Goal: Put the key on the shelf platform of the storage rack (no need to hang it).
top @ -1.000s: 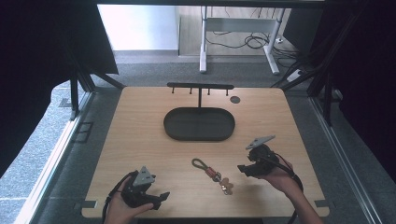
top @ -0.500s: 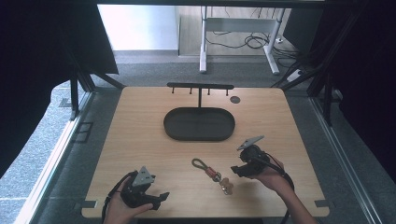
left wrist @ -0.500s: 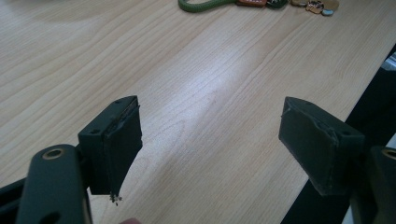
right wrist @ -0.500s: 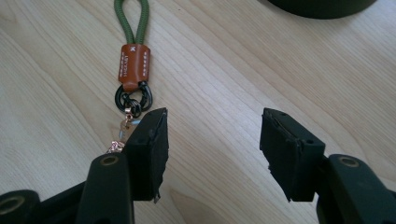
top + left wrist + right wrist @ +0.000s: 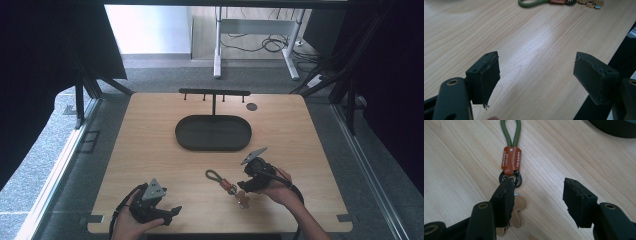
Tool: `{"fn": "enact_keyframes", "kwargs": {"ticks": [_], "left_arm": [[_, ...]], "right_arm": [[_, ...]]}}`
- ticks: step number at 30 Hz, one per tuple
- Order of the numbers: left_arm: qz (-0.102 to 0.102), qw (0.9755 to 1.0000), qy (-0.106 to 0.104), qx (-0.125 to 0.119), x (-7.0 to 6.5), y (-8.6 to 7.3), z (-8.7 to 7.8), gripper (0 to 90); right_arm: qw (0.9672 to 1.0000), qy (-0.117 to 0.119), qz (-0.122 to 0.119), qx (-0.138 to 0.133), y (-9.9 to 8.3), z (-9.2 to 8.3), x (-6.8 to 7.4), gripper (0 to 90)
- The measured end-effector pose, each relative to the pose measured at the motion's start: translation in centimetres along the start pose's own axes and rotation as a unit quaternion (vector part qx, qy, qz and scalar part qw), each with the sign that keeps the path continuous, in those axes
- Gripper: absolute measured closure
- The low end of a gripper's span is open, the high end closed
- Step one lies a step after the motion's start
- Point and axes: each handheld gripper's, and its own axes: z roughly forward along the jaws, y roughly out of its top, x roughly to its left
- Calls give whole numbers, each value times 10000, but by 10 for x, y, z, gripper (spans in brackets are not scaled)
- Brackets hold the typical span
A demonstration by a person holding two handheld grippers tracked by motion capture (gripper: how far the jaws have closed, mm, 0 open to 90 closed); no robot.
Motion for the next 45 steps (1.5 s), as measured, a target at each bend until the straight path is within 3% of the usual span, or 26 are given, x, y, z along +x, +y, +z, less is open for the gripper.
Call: {"fn": "enact_keyframes", "kwargs": {"ticks": [45], "left_arm": [[6, 10000, 11, -8, 0, 0, -1, 219]], "right_arm": [[9986, 153, -390, 337, 26, 37, 26, 450]]}}
